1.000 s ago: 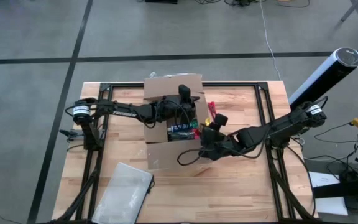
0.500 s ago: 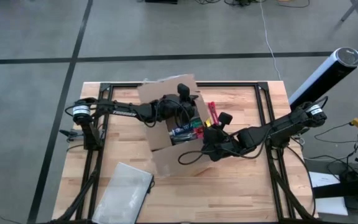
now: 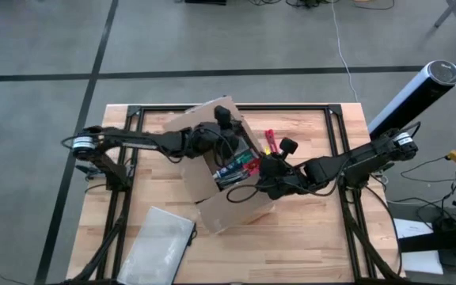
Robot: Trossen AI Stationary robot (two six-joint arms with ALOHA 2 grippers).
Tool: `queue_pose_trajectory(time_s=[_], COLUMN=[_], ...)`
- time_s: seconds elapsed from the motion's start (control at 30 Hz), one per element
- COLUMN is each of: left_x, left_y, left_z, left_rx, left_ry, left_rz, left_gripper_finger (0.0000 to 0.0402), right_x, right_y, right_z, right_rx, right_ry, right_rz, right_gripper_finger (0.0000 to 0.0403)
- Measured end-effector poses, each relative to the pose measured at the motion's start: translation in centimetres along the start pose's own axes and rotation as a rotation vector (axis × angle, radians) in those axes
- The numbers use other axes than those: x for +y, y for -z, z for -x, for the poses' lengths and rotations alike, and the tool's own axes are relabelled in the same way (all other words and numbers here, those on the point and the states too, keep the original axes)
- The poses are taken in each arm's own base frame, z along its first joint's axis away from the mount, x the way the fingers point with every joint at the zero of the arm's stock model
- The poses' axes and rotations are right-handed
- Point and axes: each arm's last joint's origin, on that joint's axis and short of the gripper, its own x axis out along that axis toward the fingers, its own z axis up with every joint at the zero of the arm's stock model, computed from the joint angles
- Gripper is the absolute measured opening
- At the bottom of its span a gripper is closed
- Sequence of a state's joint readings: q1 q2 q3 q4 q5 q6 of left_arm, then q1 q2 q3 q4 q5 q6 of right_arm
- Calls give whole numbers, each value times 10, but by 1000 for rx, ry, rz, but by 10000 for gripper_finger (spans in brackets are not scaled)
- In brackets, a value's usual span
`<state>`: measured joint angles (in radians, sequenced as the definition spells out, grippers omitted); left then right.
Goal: Unpack boxes
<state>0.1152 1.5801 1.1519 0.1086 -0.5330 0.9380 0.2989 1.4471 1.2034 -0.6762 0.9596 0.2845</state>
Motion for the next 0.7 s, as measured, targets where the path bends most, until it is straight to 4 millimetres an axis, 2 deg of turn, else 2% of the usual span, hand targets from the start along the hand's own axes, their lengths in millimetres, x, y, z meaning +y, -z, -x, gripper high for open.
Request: queue_pose_trajectory(time_s=[0.33,0.5,0.7], left_x=[27,19,7], left_y=[7,13,15], left_z=[59,65,56], left_rx=[-124,-109,-52], left_ry=[266,422,475], left_rz=[176,221,219], left_gripper_finger=[93,80,79], right_x=[-9,-12,-16], right_y=[-1,-2,-3], right_z=[-7,-13,-18], right_rx=[67,96,104], right_ry=[-129,-198,-183], right_rz=[-89,-92,-123], right_gripper_finger=[0,0,0])
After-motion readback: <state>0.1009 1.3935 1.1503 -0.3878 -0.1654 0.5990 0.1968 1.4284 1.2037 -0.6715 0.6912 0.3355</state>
